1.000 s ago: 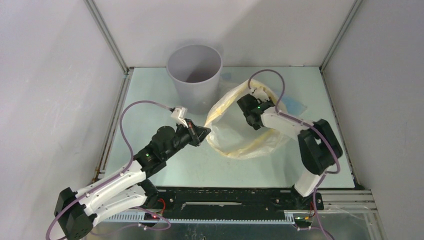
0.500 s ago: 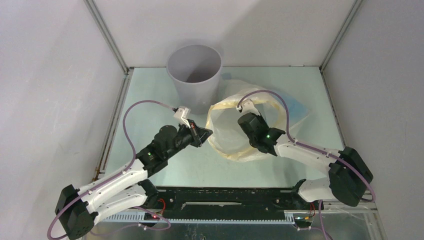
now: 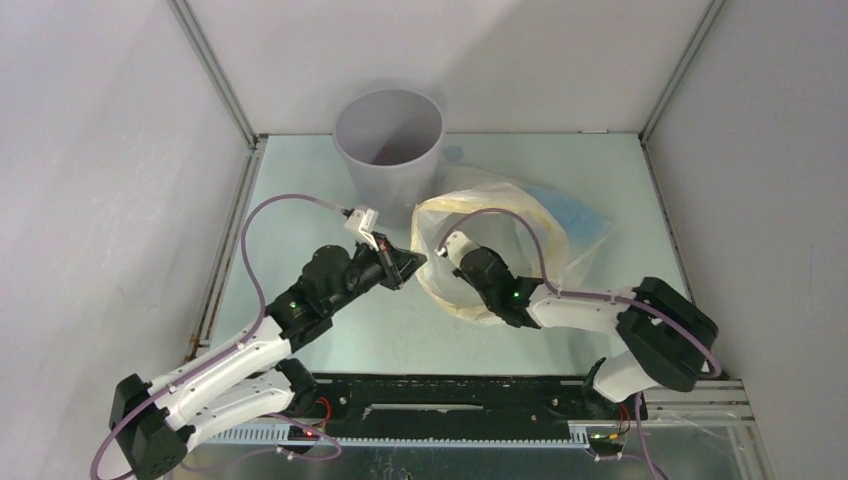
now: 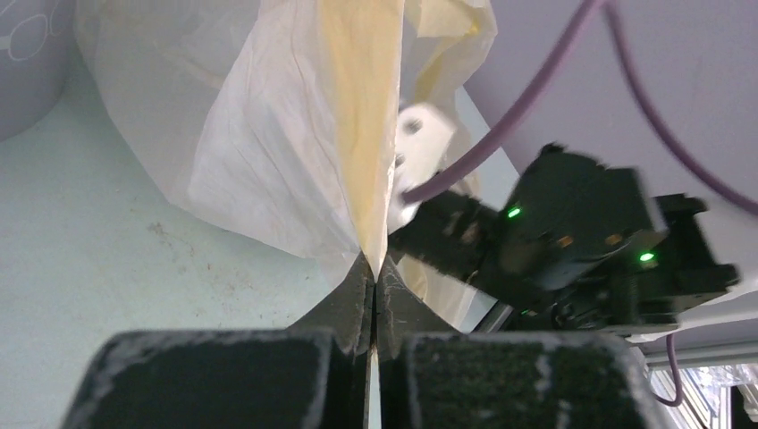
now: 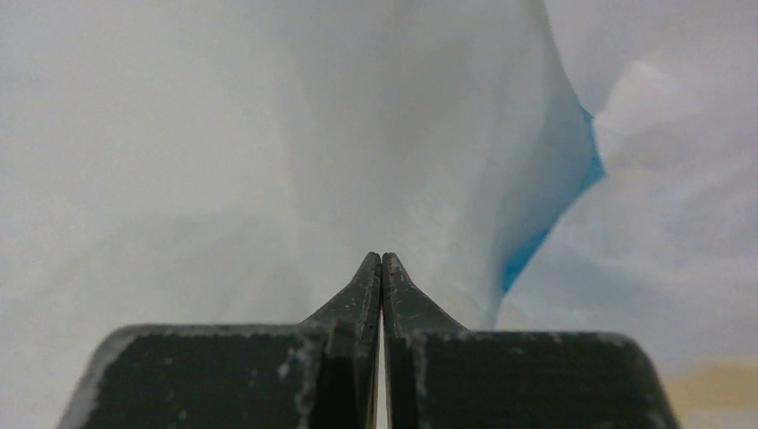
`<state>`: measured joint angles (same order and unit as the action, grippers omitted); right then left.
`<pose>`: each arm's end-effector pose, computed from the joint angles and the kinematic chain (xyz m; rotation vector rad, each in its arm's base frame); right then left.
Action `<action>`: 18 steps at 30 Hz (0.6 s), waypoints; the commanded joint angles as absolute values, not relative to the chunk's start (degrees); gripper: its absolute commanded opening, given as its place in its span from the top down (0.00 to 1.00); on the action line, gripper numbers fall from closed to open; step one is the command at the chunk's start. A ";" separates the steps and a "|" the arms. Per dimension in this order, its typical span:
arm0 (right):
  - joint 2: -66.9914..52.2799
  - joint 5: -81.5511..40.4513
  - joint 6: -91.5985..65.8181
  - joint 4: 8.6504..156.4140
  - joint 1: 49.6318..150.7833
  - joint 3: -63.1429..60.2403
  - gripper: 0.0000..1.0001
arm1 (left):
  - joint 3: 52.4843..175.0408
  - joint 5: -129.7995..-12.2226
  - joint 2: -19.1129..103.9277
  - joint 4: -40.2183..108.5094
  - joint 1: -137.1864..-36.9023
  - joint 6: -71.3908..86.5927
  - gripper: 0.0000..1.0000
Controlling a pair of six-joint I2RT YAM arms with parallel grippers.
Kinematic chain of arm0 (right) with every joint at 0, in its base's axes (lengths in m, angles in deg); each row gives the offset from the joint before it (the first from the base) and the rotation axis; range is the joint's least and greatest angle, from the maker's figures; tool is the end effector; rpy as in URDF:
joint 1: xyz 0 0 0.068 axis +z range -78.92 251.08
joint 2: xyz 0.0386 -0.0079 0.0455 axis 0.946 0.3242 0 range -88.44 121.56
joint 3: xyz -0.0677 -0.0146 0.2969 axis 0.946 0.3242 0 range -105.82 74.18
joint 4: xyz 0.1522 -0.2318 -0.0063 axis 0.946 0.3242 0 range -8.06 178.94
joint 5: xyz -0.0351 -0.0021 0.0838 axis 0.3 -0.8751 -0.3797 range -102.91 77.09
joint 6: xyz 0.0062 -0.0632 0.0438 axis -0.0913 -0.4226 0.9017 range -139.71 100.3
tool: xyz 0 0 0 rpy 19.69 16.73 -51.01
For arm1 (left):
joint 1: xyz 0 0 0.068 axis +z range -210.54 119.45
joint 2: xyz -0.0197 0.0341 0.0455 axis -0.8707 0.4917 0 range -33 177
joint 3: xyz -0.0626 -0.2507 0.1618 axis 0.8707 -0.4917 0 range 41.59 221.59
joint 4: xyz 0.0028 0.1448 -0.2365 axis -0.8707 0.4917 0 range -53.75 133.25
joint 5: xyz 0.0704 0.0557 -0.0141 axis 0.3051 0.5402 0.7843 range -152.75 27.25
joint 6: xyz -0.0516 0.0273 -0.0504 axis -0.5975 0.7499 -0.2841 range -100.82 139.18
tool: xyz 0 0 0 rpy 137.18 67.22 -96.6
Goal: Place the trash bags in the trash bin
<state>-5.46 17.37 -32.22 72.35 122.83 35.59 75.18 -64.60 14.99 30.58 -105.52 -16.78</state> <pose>0.2240 0.2310 0.1934 -0.8528 1.9085 -0.1643 0.1596 -0.1624 0.3060 0.1705 1.8375 -1.0504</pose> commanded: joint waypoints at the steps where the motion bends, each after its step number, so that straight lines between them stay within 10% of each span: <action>1: 0.42 19.33 -36.97 67.77 124.59 32.41 1.00 | 78.82 -65.94 14.20 30.89 -105.37 -15.99 1.00; 18: 22.33 28.81 -29.50 94.96 114.18 8.71 1.00 | 79.86 -67.30 11.37 33.95 -105.34 -15.05 1.00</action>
